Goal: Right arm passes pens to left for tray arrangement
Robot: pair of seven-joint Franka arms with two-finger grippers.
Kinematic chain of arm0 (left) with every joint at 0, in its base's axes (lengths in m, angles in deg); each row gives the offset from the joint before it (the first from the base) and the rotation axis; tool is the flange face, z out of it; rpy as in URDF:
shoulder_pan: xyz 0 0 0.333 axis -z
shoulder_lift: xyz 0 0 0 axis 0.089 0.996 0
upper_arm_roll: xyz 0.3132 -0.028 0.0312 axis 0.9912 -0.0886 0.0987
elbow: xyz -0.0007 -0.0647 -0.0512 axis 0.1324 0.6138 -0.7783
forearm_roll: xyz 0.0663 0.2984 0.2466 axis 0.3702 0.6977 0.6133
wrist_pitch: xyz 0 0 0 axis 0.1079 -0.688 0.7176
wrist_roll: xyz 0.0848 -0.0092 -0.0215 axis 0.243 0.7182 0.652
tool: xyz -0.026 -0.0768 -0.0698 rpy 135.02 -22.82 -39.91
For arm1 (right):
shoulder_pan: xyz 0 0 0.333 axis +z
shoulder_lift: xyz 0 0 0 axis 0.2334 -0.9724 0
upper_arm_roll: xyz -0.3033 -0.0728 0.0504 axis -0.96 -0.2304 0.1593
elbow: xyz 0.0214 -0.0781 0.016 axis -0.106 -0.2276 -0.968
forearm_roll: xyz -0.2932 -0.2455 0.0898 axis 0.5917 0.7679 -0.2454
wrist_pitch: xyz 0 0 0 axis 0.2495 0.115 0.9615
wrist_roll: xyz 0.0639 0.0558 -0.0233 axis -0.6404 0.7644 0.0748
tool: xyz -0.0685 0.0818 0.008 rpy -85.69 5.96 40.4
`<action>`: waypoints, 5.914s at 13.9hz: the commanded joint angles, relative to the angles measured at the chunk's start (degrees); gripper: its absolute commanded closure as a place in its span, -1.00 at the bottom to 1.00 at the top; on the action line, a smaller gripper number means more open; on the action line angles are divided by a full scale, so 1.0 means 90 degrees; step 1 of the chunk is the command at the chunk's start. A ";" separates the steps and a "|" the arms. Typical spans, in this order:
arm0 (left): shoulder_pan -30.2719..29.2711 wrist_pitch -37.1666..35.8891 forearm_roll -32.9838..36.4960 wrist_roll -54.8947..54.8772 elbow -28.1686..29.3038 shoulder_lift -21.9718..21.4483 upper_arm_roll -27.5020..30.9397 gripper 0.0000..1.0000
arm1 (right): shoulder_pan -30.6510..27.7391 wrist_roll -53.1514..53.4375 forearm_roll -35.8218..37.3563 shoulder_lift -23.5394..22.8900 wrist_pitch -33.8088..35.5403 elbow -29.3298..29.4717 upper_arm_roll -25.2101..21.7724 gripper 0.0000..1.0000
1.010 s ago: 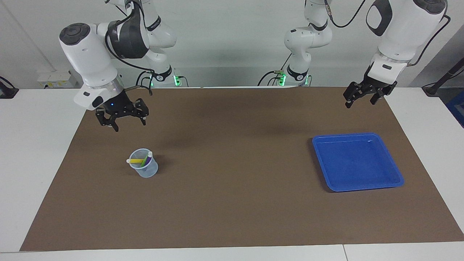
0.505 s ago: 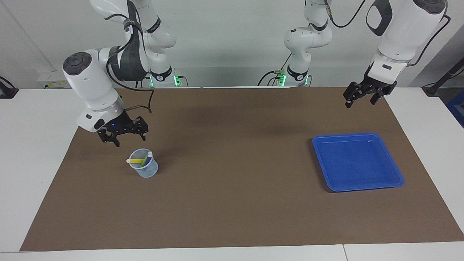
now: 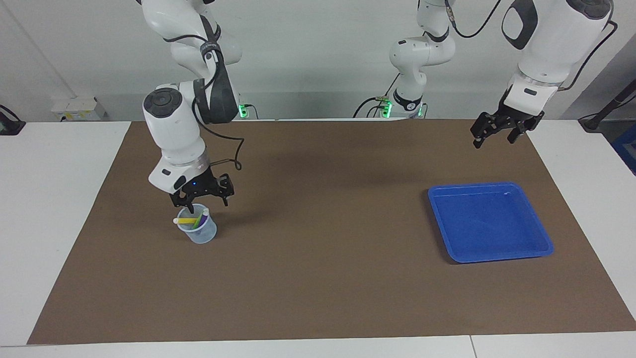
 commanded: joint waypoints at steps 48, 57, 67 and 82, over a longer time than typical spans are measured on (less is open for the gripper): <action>-0.0024 -0.0049 0.0120 0.0057 0.0116 -0.0140 0.0020 -1.00 | -0.0514 -0.0388 0.0313 0.0216 0.0940 0.0210 -0.0005 0.86; -0.0132 -0.0498 -0.0533 -0.0001 0.0194 -0.0237 0.0060 -1.00 | -0.0699 -0.0437 -0.0879 0.0948 0.2160 0.0678 -0.0014 0.85; -0.0024 -0.0498 -0.1721 0.1106 0.0360 -0.0403 -0.0038 -0.88 | -0.0583 0.0505 -0.2637 0.1184 0.2504 0.1031 0.0024 0.86; 0.0482 0.1364 -0.5700 0.6295 0.1756 -0.0413 -0.0058 -0.64 | 0.1984 0.5605 -0.4708 0.0725 -0.0629 0.0679 0.0044 0.87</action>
